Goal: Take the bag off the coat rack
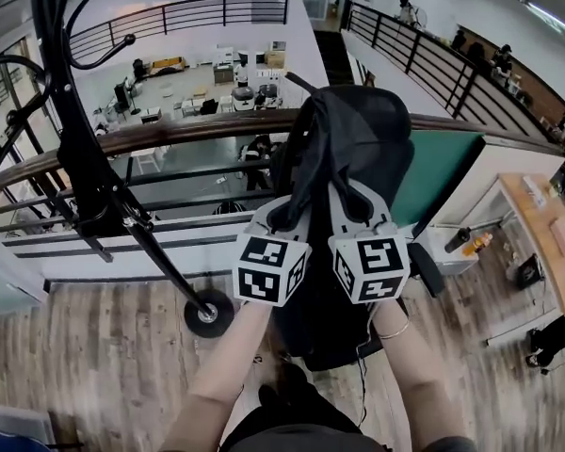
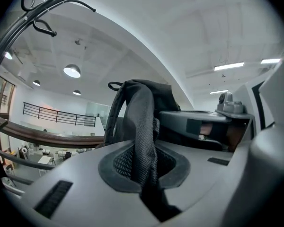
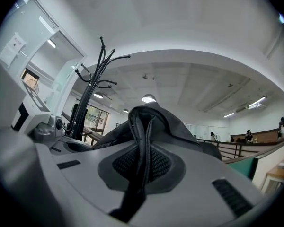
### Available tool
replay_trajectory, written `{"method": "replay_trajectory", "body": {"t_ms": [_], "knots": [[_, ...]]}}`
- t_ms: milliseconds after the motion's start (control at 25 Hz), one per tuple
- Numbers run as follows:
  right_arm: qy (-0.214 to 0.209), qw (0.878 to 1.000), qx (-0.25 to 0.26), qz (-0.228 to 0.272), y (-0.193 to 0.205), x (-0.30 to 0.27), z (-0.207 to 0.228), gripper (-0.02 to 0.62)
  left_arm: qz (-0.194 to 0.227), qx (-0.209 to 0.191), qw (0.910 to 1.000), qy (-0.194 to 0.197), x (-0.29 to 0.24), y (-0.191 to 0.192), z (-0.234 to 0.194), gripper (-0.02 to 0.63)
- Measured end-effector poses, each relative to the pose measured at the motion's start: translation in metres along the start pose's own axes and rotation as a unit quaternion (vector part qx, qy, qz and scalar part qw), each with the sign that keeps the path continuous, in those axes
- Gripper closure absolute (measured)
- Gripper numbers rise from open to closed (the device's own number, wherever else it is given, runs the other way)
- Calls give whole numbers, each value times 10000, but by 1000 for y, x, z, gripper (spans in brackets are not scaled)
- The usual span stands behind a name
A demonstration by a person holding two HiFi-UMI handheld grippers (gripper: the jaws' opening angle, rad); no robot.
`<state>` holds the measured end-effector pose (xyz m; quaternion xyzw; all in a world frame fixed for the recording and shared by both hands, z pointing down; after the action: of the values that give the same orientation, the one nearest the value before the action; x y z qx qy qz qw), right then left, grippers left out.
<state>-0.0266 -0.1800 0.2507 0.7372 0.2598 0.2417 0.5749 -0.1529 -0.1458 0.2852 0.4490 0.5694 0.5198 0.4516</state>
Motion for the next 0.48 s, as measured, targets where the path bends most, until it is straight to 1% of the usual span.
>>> {"method": "replay_trajectory", "body": {"t_ms": [240, 480], "knots": [[422, 9985, -205, -296, 29, 35, 18, 583, -267, 46, 9986, 449, -14, 27, 35, 554], [753, 9950, -365, -549, 59, 63, 40, 583, -509, 72, 9956, 780, -33, 52, 69, 554]]}}
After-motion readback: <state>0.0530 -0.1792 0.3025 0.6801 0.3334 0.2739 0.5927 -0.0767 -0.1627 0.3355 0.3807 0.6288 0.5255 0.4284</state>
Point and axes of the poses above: the fingertips, and each gripper's own axes: x backward along the fingers, z to its right, y out of its underside, the point moved 9 cm from there along x, backward along the fingers, and after that the axes turned 6 degrees about -y, right-handed, at the moved point
